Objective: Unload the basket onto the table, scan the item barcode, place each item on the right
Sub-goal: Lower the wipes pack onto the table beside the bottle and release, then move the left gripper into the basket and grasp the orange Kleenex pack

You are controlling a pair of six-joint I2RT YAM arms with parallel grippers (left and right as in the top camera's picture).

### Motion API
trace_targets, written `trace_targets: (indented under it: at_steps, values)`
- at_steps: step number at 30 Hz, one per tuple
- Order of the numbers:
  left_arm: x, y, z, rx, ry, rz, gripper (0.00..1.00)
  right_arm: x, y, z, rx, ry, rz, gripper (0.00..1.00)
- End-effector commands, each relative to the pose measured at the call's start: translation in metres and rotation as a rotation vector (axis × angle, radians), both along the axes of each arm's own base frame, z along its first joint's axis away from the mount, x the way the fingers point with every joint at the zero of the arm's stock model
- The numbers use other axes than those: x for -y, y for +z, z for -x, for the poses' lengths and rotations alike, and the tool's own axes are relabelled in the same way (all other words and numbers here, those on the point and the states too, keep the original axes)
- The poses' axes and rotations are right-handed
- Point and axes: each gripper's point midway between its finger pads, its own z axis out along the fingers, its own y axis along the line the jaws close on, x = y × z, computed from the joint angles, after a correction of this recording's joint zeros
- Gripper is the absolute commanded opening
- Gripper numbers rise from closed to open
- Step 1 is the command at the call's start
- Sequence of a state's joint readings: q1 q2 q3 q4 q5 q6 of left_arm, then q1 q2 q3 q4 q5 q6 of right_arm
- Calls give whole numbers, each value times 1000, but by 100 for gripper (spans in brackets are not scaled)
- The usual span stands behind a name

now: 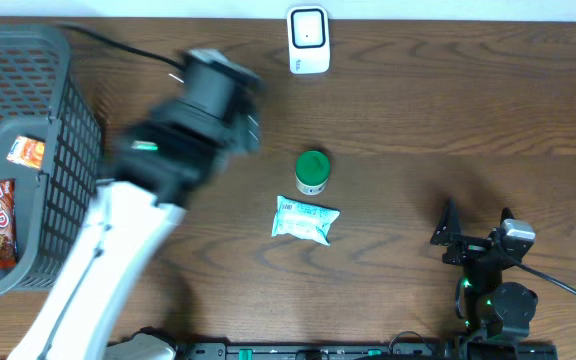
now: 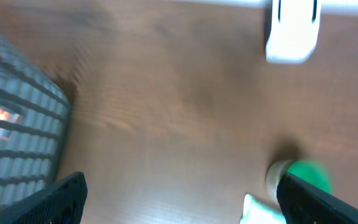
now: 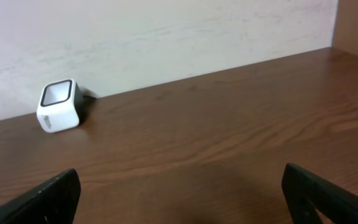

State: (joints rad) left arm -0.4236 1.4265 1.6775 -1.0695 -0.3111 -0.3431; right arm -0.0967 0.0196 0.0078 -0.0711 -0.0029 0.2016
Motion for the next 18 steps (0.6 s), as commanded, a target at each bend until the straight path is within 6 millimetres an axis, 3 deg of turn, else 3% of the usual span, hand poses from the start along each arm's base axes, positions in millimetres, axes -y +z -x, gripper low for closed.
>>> trace_targets:
  at_steps: [1,4,6,13,18]
  values:
    - [-34,75,8,159,37,118,98,0,-2,0,-4,-6,-7,99]
    - [-77,111,16,255,154,130,98,0,-2,0,-4,-6,-7,99]
    - [-108,118,23,280,244,123,98,0,-2,0,-4,-6,-7,99]
    - [-199,80,48,156,632,160,98,0,-2,0,-4,-6,-7,99]
    - [-249,71,59,172,864,225,98,0,-2,0,-4,-6,-7,99]
